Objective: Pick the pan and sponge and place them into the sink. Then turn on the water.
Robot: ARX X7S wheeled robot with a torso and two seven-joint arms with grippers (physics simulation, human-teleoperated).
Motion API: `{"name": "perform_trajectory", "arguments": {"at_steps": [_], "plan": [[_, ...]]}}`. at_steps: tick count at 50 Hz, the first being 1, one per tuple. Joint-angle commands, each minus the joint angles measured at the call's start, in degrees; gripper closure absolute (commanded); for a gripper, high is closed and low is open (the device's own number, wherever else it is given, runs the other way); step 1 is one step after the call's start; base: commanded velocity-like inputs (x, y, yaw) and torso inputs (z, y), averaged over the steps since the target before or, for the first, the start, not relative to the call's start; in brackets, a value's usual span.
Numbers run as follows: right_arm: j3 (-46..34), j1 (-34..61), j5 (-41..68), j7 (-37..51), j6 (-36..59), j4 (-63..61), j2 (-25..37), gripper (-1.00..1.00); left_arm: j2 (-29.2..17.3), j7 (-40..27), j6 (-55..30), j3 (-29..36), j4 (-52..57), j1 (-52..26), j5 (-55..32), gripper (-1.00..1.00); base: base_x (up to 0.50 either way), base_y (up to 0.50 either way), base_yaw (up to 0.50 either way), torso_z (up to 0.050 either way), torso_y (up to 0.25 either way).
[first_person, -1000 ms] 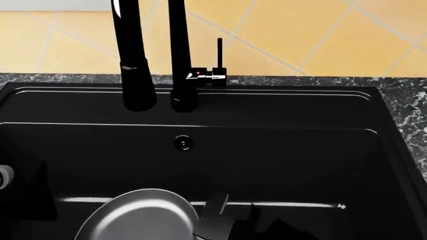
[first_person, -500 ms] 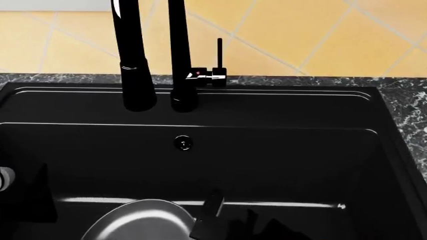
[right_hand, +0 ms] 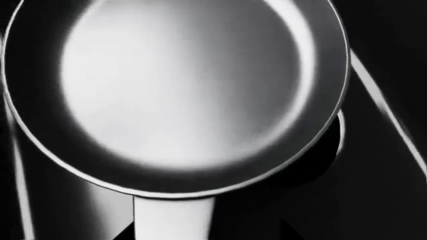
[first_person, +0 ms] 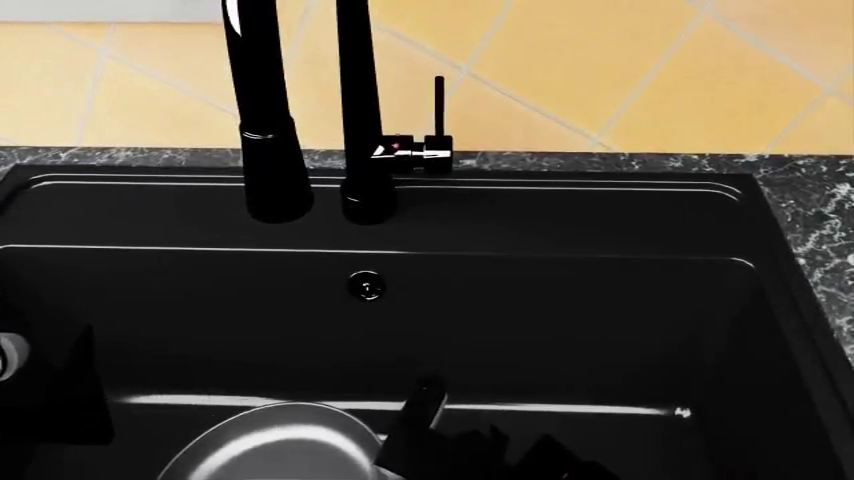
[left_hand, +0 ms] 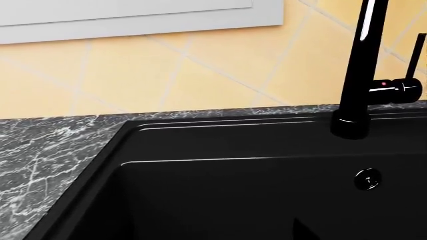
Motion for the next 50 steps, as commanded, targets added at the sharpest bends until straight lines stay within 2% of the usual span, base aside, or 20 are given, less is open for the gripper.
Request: {"name": "perform_trajectory", "arguments": {"at_steps": [1, 3, 7, 22, 36, 50], "plan": [[5.69, -1.59, 0.78, -1.48, 6.89, -8.72, 2.94, -1.0, 0.64, -0.7, -0.06, 0.92, 0.05, -0.34, 0.43, -1.0, 0.0, 0.0, 0.0, 0.0, 0.0], [5.67, -3.62, 1.83, -0.04, 14.53, -23.14, 7.2, -1.0, 0.64, -0.71, -0.06, 0.95, 0.1, -0.27, 0.4, -1.0, 0.0, 0.0, 0.0, 0.0, 0.0], [6.11, -4.71, 2.8, 1.47, 19.24, -29.97, 9.24, -1.0, 0.79, -0.94, -0.25, 1.18, 0.0, -0.74, 0.48, -1.0, 0.0, 0.0, 0.0, 0.0, 0.0], [8.03, -6.23, 5.27, 3.75, 24.06, -37.08, 11.22, -1.0, 0.15, -0.54, -0.07, 0.73, -0.01, -0.48, -0.05, -1.0, 0.0, 0.0, 0.0, 0.001, 0.0], [11.08, -6.71, 8.01, 8.26, 32.85, -54.2, 18.56, -1.0, -0.06, -0.73, -0.57, 0.75, 0.38, -1.08, -0.45, -1.0, 0.0, 0.0, 0.0, 0.0, 0.0], [18.15, -6.51, 12.34, 13.82, 38.95, -67.88, 24.4, -1.0, -0.51, -0.65, -0.79, 0.6, 0.52, -1.3, -0.82, -1.0, 0.0, 0.0, 0.0, 0.0, 0.001]]}}
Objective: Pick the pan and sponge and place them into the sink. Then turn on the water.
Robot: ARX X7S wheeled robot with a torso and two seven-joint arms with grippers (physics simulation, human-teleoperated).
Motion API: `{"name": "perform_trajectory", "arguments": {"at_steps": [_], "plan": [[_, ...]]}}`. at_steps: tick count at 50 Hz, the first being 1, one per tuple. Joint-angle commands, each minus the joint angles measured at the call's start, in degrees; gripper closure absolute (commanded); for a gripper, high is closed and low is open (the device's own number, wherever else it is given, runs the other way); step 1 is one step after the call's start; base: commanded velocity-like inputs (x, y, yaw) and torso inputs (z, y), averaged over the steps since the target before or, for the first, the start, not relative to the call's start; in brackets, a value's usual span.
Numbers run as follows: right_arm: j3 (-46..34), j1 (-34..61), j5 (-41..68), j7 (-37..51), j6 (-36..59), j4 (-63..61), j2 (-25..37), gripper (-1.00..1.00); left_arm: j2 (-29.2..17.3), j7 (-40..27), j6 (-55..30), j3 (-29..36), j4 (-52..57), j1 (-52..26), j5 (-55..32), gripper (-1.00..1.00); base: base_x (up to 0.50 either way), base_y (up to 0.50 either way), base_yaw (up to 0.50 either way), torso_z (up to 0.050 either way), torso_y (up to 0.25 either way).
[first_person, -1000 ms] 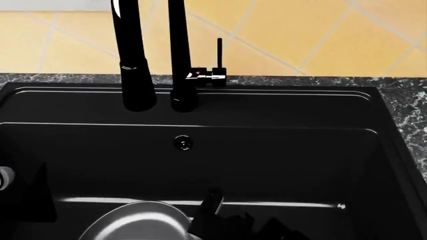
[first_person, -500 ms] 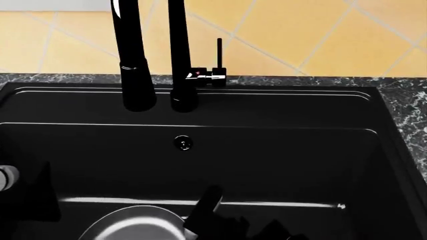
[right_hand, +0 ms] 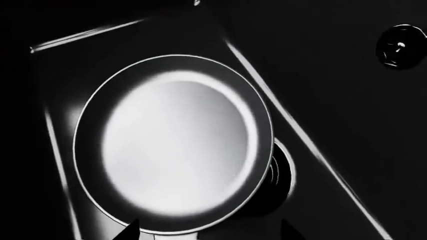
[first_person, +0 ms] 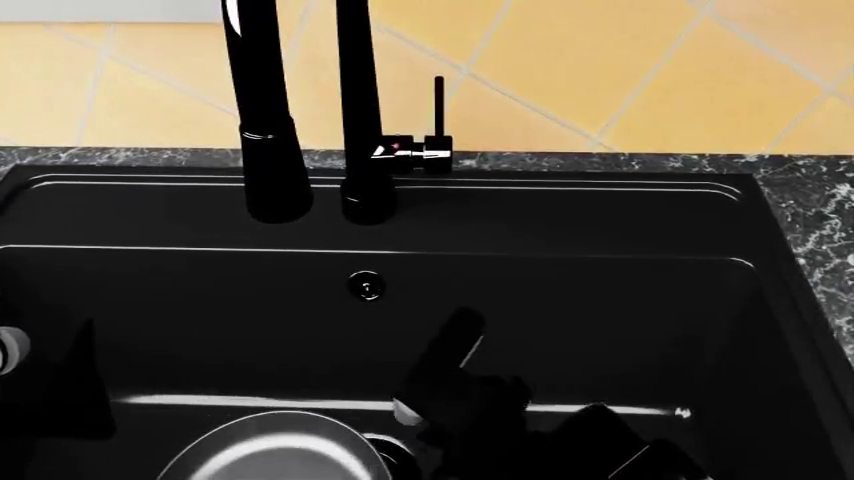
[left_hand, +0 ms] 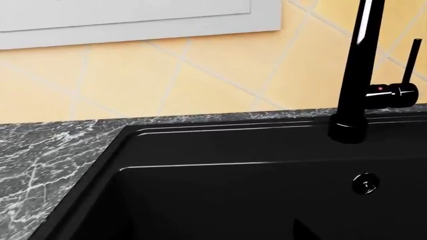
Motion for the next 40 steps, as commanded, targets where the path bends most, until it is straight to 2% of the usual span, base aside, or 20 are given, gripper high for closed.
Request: {"name": "perform_trajectory", "arguments": {"at_steps": [1, 6, 9, 14, 18, 25, 26, 27, 28, 32, 33, 40], "plan": [[5.81, -0.06, 3.6, 4.46, 4.87, -10.26, 4.2, -1.0, -0.08, -0.05, -0.13, 0.28, -0.06, -0.36, -0.05, -1.0, 0.0, 0.0, 0.0, 0.0, 0.0], [9.52, -0.29, 5.47, 7.18, 5.82, -12.83, 4.9, -1.0, -0.26, -0.07, -0.19, 0.05, -0.07, -0.42, -0.24, -1.0, 0.0, 0.0, 0.0, 0.0, 0.0], [16.42, -0.65, 10.09, 11.8, 9.89, -12.47, 3.58, -1.0, -0.22, -0.14, -0.27, 0.15, -0.17, -0.63, -0.23, -1.0, 0.0, 0.0, 0.0, 0.0, 0.0], [18.75, -2.71, 11.08, 14.36, 9.34, -18.71, 5.27, -1.0, 0.04, -0.34, -0.41, 0.58, -0.29, -0.98, -0.12, -1.0, 0.0, 0.0, 0.0, 0.0, 0.0], [20.82, -5.8, 9.08, 19.8, 7.34, -23.6, 6.98, -1.0, -0.01, -0.42, -0.29, 0.46, -0.35, -0.81, -0.12, -1.0, 0.0, 0.0, 0.0, 0.0, 0.0], [27.32, -9.16, 10.36, 28.43, 9.28, -30.56, 8.04, -1.0, -0.5, -0.27, -0.48, -0.52, -0.32, -0.53, -0.93, -1.0, 0.0, 0.0, 0.0, 0.0, 0.0], [31.16, -10.6, 11.68, 34.05, 12.78, -33.63, 7.6, -1.0, -0.45, -0.32, -0.63, -0.93, -0.3, -0.47, -1.36, -1.0, 0.0, 0.0, 0.0, 0.0, 0.0], [34.85, -11.63, 15.3, 34.52, 13.95, -34.56, 6.76, -1.0, 0.23, -0.95, -0.91, -0.69, -0.42, -0.82, -1.32, -1.0, 0.0, 0.0, 0.0, 0.0, 0.0], [36.14, -12.48, 14.36, 36.72, 12.9, -36.02, 6.71, -1.0, 0.85, -1.33, -1.13, -1.46, -0.46, -0.89, -2.18, -1.0, 0.0, 0.0, 0.0, 0.0, 0.0], [38.44, -16.3, 14.34, 39.69, 11.74, -42.3, 7.68, -1.0, 0.22, -2.28, -2.24, -1.98, -0.11, -0.38, -2.25, -1.0, 0.0, 0.0, 0.0, 0.0, 0.0], [41.07, -17.52, 16.93, 40.52, 12.73, -43.84, 7.22, -1.0, -0.38, -5.18, -4.46, 0.36, 0.16, -1.13, 0.75, -1.0, 0.0, 0.0, 0.0, 0.0, 0.0], [48.41, -23.01, 17.84, 47.91, 13.06, -48.53, 6.75, -1.0, -0.15, -6.81, -6.62, -2.73, 2.49, -0.47, -2.14, -1.0, 0.0, 0.0, 0.0, 0.0, 0.0]]}}
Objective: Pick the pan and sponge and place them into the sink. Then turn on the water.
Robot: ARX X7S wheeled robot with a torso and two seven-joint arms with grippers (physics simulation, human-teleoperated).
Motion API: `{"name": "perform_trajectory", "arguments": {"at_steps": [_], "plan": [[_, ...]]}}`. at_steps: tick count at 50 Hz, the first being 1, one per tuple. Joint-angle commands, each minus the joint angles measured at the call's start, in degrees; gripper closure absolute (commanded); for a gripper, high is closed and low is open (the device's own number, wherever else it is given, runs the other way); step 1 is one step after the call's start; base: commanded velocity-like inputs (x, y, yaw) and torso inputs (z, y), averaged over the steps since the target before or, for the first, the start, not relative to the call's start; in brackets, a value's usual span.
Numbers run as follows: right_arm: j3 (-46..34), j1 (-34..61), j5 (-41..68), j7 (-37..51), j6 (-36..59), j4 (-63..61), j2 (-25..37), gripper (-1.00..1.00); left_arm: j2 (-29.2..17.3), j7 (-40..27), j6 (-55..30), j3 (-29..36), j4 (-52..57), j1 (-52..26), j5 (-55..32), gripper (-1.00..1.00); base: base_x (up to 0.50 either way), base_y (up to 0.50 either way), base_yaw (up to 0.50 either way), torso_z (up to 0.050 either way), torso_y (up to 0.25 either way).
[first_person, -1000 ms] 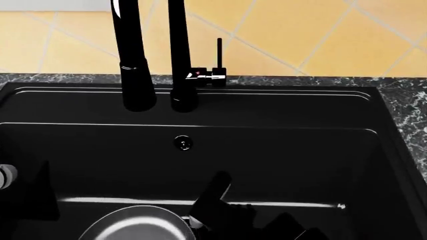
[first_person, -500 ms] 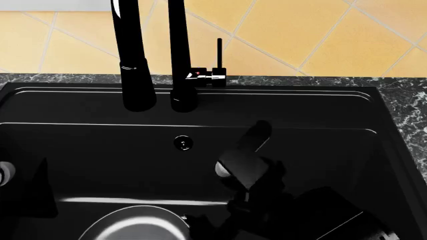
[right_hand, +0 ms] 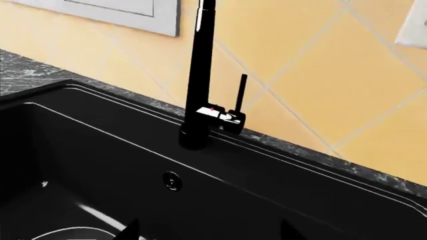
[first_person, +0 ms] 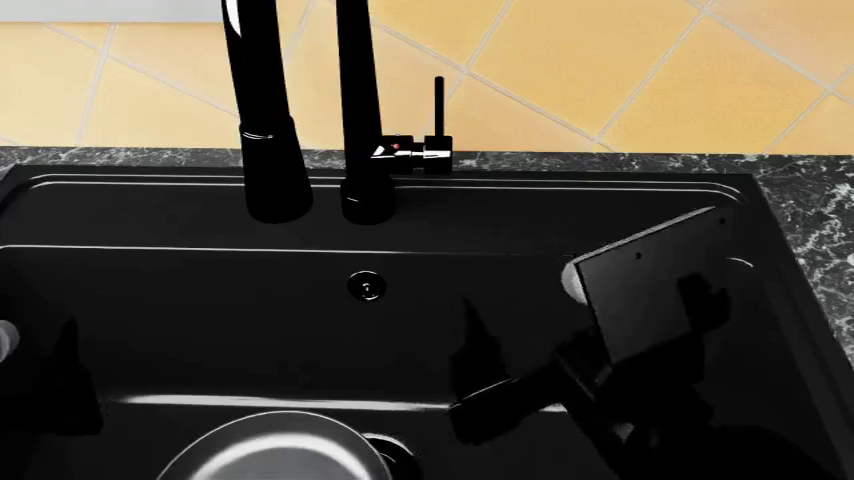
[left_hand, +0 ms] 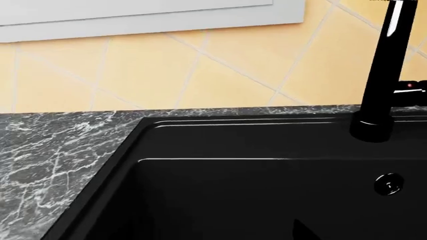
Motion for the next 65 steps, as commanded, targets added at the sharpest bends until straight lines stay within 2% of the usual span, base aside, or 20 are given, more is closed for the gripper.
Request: {"name": "perform_trajectory", "arguments": {"at_steps": [1, 4, 5, 6, 8, 11, 15, 17, 21, 26, 29, 31, 34, 38, 54, 61, 65], "plan": [[12.65, -8.45, 2.43, 12.94, 1.34, -11.25, 0.43, -1.0, -0.3, -3.28, -3.49, -2.13, 2.06, 0.5, -1.37, -1.0, 0.0, 0.0, 0.0, 0.0, 0.0], [14.69, -9.34, 2.7, 15.42, 2.49, -12.86, 0.51, -1.0, -0.08, -4.03, -4.76, -2.97, 2.13, 0.65, -2.37, -1.0, 0.0, 0.0, 0.0, 0.0, 0.0], [15.35, -9.53, 3.26, 16.11, 3.28, -13.25, 0.4, -1.0, -1.48, -8.04, -9.86, -1.15, 2.8, -0.52, -0.25, -1.0, 0.0, 0.0, 0.0, 0.0, 0.0], [15.32, -9.51, 3.54, 16.16, 3.67, -13.49, 0.48, -1.0, -1.31, -6.72, -8.19, -2.54, 3.81, 0.39, -1.48, -1.0, 0.0, 0.0, 0.0, 0.0, 0.0], [14.01, -9.15, 3.57, 15.98, 4.81, -14.11, 1.19, -1.0, -1.1, -9.51, -11.77, -4.98, 5.52, 0.54, -3.31, -1.0, 0.0, 0.0, 0.0, 0.0, 0.0], [14.28, -8.95, 4.1, 16.1, 5.21, -14.01, 1.07, -1.0, -1.38, -9.88, -11.95, -7.27, 7.25, 2.17, -4.57, -1.0, 0.0, 0.0, 0.0, 0.0, 0.0], [12.95, -8.87, 3.61, 15.55, 5.08, -13.38, 1.32, -1.0, -2.42, -13.03, -16.49, -13.89, 12.06, 3.39, -8.75, -1.0, 0.0, 0.0, 0.0, 0.0, 0.0], [12.78, -8.88, 3.4, 15.58, 5.01, -13.07, 1.39, -1.0, -4.23, -12.63, -17.81, -17.57, 13.6, 4.5, -10.81, -1.0, 0.0, 0.0, 0.0, 0.0, 0.0], [12.61, -8.78, 4.02, 15.3, 5.3, -12.79, 1.15, -1.0, -4.74, -13.11, -17.76, -18.56, 14.18, 5.48, -10.55, -1.0, 0.0, 0.0, 0.0, 0.0, 0.0], [12.31, -8.67, 4.13, 14.87, 5.18, -12.13, 1.23, -1.0, -8.19, -12.48, -19.78, -22.27, 15.46, 5.84, -12.34, -1.0, 0.0, 0.0, 0.0, 0.0, 0.0], [12.01, -8.74, 4.04, 14.73, 4.96, -11.76, 1.1, -1.0, -9.15, -12.04, -19.66, -24.06, 13.6, 6.96, -11.91, -1.0, 0.0, 0.0, 0.0, 0.0, 0.0], [11.35, -8.53, 4.23, 14.39, 5.29, -11.65, 1.13, -1.0, -8.54, -12.4, -19.01, -22.55, 12.54, 7.87, -10.5, -1.0, 0.0, 0.0, 0.0, 0.0, 0.0], [10.88, -7.94, 4.24, 14.32, 5.55, -11.33, 1.1, -1.0, -9.19, -13.14, -20.58, -26.1, 13.23, 8.92, -11.8, -1.0, 0.0, 0.0, 0.0, 0.0, 0.0], [10.29, -6.96, 4.48, 13.83, 5.85, -10.68, 1.09, -1.0, -9.43, -14.23, -21.94, -27.45, 13.67, 9.29, -12.3, -1.0, 0.0, 0.0, 0.0, 0.0, 0.0], [8.44, -5.88, 3.99, 13.3, 5.11, -9.18, 0.43, -1.0, -12.53, -11.21, -20.41, -39.12, 8.06, 15.91, -11.23, -1.0, 0.0, 0.0, 0.0, 0.0, 0.0], [9.07, -6.24, 4.92, 12.53, 3.42, -8.64, -0.92, -1.0, -12.22, -11.3, -18.35, -40.03, 5.06, 15.64, -9.58, -1.0, 0.0, 0.0, 0.0, 0.0, 0.0], [8.3, -6.59, 4.35, 12.54, 3.15, -8.58, -0.82, -1.0, -12.45, -9.97, -16.23, -38.47, 1.34, 15.58, -7.96, -1.0, 0.0, 0.0, 0.0, 0.0, 0.0]]}}
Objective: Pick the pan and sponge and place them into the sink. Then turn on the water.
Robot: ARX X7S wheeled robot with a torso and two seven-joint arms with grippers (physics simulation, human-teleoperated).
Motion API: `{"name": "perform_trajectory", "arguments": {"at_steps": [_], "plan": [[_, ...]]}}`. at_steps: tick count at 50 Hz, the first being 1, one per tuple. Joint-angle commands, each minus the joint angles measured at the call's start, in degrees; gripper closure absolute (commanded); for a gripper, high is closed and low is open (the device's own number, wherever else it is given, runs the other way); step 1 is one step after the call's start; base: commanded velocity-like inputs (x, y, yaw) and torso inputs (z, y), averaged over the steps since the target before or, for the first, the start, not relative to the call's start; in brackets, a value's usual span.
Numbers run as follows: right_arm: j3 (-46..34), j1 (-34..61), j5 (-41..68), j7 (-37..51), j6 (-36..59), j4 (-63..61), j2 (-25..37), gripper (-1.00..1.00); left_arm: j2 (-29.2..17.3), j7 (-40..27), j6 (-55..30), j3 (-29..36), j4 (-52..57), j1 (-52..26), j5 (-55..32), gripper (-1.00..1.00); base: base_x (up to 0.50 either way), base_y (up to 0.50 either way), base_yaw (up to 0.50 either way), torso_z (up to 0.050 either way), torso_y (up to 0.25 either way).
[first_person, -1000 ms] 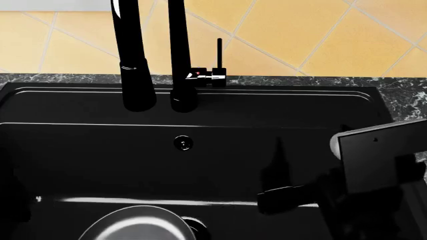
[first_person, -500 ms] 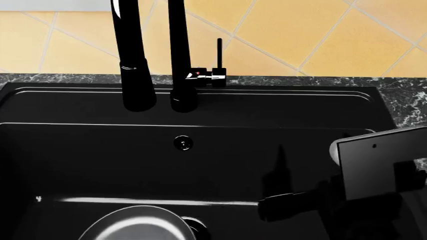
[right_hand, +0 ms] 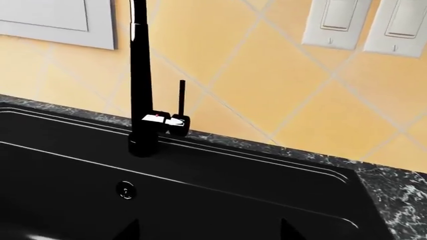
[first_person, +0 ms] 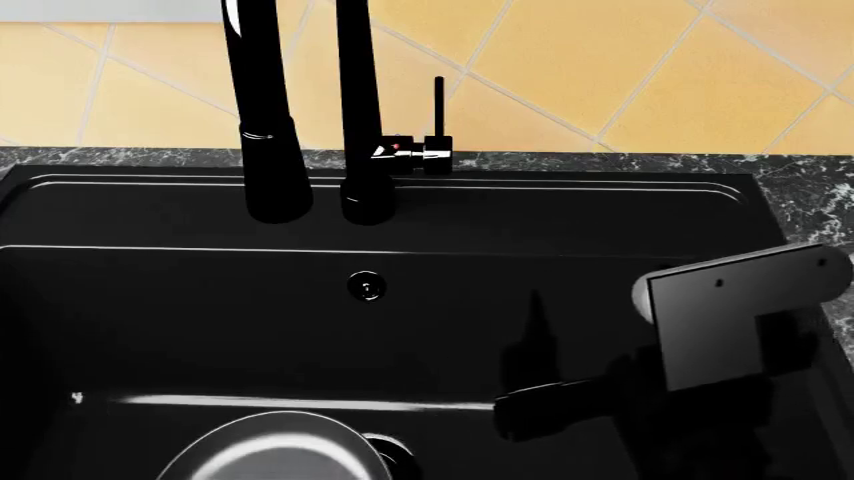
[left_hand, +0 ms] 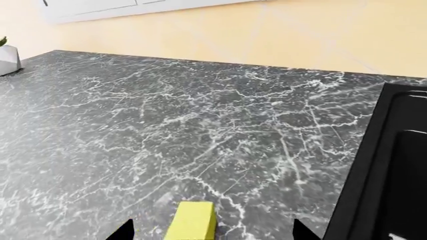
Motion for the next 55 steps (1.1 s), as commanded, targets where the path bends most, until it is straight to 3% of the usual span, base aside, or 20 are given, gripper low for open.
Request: {"name": "perform_trajectory", "arguments": {"at_steps": [1, 14, 38, 55], "plan": [[-0.5, -0.38, 0.13, -0.5, -1.33, 0.61, -0.83, -1.0, -0.68, 1.7, 3.2, -1.59, -6.03, 1.0, 2.24, -1.0, 0.0, 0.0, 0.0, 0.0, 0.0], [-2.09, 0.58, -0.02, -0.09, -0.74, 1.1, -1.45, -1.0, -0.39, 5.02, 7.54, -4.67, -14.93, 3.98, 4.77, -1.0, 0.0, 0.0, 0.0, 0.0, 0.0], [-2.66, 1.63, 0.84, 1.05, 0.54, 0.82, -1.78, -1.0, -0.66, 10.17, 9.71, 4.01, -21.92, 0.1, 5.34, -1.0, 0.0, 0.0, 0.0, 0.0, 0.0], [-3.24, 3.42, 1.82, 1.82, 2.3, 0.85, -2.04, -1.0, -2.05, 13.22, 12.11, 5.92, -27.84, -1.53, 6.59, -1.0, 0.0, 0.0, 0.0, 0.0, 0.0]]}}
